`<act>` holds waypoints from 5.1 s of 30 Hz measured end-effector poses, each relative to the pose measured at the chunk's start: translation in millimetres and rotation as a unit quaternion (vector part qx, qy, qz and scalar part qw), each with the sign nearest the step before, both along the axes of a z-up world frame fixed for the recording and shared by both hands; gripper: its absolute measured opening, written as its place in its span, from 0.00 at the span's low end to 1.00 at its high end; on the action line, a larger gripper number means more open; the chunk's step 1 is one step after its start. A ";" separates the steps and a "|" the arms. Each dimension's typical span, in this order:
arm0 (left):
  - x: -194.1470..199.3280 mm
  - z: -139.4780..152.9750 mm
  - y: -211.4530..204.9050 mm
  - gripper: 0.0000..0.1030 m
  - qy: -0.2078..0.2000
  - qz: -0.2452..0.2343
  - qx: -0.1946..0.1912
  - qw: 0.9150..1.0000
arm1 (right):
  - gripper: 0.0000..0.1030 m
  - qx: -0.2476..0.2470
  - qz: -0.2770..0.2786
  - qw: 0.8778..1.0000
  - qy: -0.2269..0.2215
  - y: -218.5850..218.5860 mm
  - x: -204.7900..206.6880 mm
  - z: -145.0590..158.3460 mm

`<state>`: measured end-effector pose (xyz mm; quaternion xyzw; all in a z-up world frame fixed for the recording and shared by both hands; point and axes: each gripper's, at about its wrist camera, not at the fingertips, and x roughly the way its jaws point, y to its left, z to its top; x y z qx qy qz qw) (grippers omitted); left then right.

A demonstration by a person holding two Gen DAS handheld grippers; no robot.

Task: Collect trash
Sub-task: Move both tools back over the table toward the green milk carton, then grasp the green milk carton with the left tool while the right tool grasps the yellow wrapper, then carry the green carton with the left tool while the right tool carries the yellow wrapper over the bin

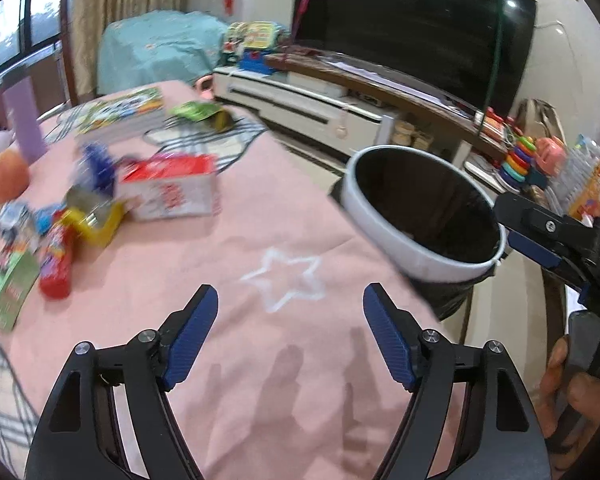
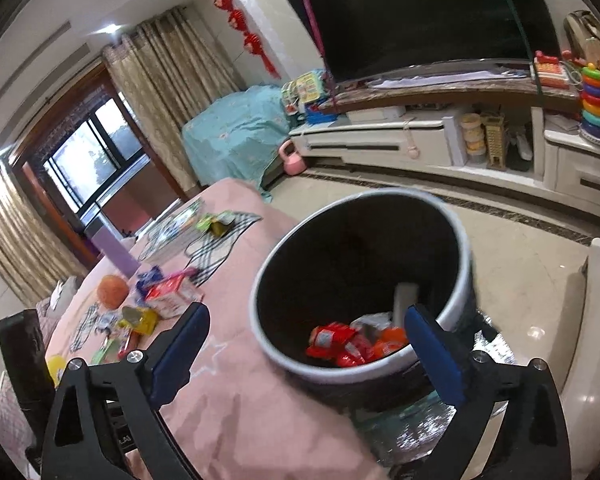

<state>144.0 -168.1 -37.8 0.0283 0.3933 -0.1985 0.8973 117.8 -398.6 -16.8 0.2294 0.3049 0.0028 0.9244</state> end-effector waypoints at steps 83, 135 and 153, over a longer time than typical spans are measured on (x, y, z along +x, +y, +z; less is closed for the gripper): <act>49.3 -24.2 229.6 0.53 0.012 0.158 0.004 0.987 | 0.11 -0.054 0.216 0.973 0.055 247.3 124.3 -38.9; -22.4 7.6 52.1 0.53 -0.025 -0.008 -0.008 1.000 | 0.10 -0.018 0.066 0.998 0.000 73.8 -16.0 -9.6; -12.3 26.2 -11.5 0.53 -0.046 -0.057 -0.003 0.997 | 0.10 -0.014 0.022 1.000 -0.016 21.4 -19.5 -1.0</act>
